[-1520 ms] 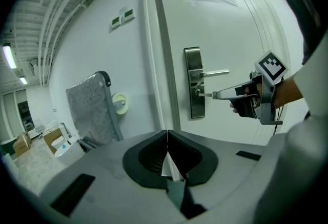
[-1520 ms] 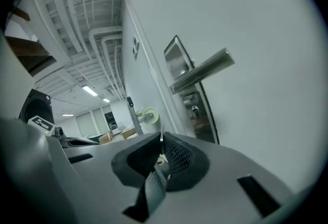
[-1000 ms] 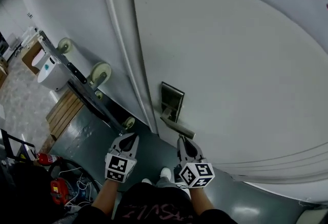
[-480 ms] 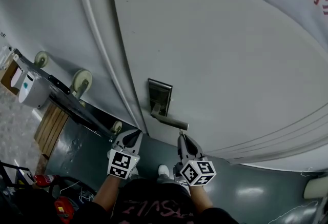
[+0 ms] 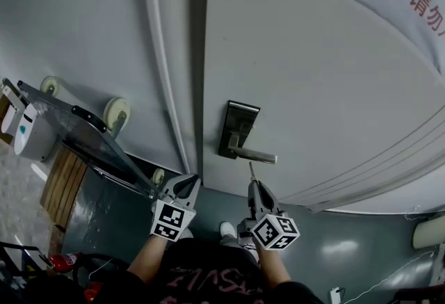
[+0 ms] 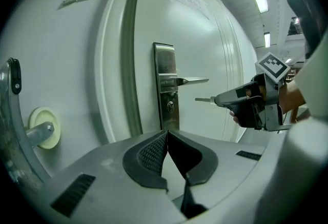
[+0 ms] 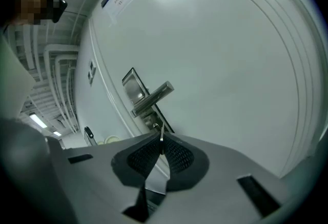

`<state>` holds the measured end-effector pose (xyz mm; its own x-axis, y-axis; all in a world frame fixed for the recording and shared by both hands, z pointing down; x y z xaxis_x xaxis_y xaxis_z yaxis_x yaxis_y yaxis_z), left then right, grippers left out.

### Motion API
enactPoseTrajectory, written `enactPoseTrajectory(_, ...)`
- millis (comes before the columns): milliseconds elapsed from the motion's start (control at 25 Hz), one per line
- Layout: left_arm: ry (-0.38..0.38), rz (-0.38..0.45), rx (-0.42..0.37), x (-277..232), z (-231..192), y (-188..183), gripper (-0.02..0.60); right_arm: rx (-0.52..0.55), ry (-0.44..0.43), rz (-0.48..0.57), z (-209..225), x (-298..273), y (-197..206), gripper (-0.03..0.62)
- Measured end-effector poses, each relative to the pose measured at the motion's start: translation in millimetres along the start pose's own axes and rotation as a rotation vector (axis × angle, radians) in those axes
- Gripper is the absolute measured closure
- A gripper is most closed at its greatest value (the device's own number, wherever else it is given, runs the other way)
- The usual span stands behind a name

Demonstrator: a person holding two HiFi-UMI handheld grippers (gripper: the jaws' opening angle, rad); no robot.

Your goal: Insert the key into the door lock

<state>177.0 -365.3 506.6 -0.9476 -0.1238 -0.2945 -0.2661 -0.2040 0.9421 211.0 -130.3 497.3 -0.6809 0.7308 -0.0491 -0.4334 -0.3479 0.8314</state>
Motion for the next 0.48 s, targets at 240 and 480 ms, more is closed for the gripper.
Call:
enactPoseTrajectory(240, 0.047, 0.019, -0.015, 18.1, -23.7, 11.3, 0.568, -0.065, 0.027, 0.058, -28.1, -4.7, 19.2, 0.514)
enactPoseTrajectory(480, 0.070, 0.013, -0.007, 34.2, -40.3, 29.7, 0.568, -0.133, 0.028, 0.099, -48.9, -9.8, 32.8, 0.514)
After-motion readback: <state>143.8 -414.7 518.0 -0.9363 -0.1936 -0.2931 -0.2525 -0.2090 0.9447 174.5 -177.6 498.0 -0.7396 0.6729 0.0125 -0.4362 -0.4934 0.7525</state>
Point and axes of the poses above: the fingertips, and each gripper's own axes: x backward along the fingers, z to its right, y out of its underside, the point moved 8 cm from there along x, backward along the fingers, and after that the axes turned 14 degrees about -y, right-handed, at the moved point
